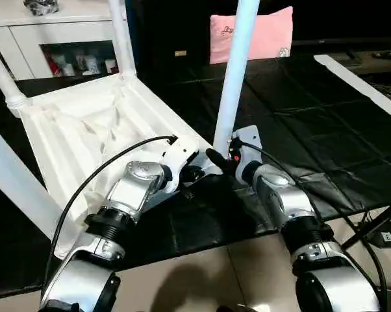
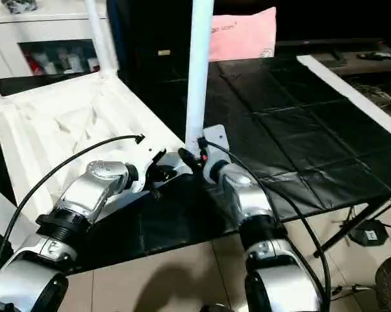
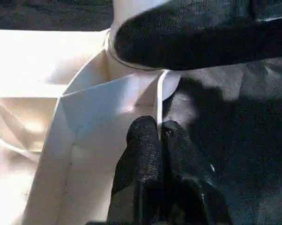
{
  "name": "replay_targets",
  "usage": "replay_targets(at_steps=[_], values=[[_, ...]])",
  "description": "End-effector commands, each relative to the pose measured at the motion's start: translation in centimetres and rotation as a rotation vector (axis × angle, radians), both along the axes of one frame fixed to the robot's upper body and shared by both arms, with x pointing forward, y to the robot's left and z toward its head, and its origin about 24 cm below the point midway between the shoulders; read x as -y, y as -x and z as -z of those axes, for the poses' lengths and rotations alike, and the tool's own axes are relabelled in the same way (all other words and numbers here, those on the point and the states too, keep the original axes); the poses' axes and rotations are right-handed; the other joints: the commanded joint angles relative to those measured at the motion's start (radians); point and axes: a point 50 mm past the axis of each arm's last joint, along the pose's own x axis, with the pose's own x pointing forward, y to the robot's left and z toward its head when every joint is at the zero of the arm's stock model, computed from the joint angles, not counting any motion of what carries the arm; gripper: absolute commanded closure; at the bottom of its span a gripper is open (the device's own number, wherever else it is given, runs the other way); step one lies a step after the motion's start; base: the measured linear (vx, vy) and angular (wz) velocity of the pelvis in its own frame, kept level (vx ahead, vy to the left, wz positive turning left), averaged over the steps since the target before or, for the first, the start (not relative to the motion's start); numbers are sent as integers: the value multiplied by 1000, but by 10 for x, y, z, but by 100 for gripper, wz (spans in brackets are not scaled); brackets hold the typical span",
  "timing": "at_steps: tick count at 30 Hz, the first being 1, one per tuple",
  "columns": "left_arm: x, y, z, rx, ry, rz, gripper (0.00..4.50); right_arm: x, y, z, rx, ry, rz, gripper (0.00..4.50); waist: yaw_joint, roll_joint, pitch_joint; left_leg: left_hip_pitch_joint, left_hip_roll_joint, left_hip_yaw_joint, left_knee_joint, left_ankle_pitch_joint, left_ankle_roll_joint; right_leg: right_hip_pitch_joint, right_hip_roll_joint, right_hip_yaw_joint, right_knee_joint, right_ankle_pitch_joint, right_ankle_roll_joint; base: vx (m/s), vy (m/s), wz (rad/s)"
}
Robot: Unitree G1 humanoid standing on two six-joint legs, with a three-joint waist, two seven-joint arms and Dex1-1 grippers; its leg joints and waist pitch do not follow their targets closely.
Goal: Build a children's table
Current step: Rotate leg to tighten
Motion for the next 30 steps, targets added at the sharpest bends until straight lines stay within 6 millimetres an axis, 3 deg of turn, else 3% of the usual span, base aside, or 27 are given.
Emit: replay_targets(at_steps=[1,5,9,14,17,24,27,30], values=[[7,3,-11,54,39,110,450,-6,14,9,-31,8,-190,88,9,1,-69,-19,20,0,-63,-88,109,79,-65,66,-76,-297,-138,0,0,0],[-4,11,-9,55,14,263,450,20,17,-3,23,22,-297,50,15,0,-68,-17,20,1,-64,-102,109,78,-67,67,-80,-315,-140,0,0,0],[-11,17,-8,38,-3,352,450,33,18,-11,54,28,-363,17,20,0,-69,-15,25,1,-65,-98,101,75,-67,69,-75,-307,-148,0,0,0],[-20,28,-11,-28,4,531,450,49,31,-16,26,104,-607,7,46,6,-71,-6,33,7,-63,-77,109,69,-65,74,-62,-229,-184,0,0,0],[-25,29,-11,-50,-22,593,450,52,32,-17,10,131,-690,7,51,3,-72,-14,31,7,-62,-70,111,75,-66,72,-58,-218,-188,0,0,0],[-26,30,-13,-77,-54,693,450,46,33,-22,-6,108,-841,23,64,2,-71,-11,31,7,-63,-91,94,73,-68,71,-66,-287,-166,0,0,0],[-24,32,-14,-89,-61,737,450,43,32,-20,-26,102,-886,52,69,4,-73,-5,36,8,-63,-85,90,68,-67,75,-60,-242,-188,0,0,0],[-21,34,-14,-93,-59,760,450,39,31,-20,-31,101,-908,71,67,4,-74,-10,36,7,-64,-84,87,72,-67,74,-55,-221,-198,0,0,0]])
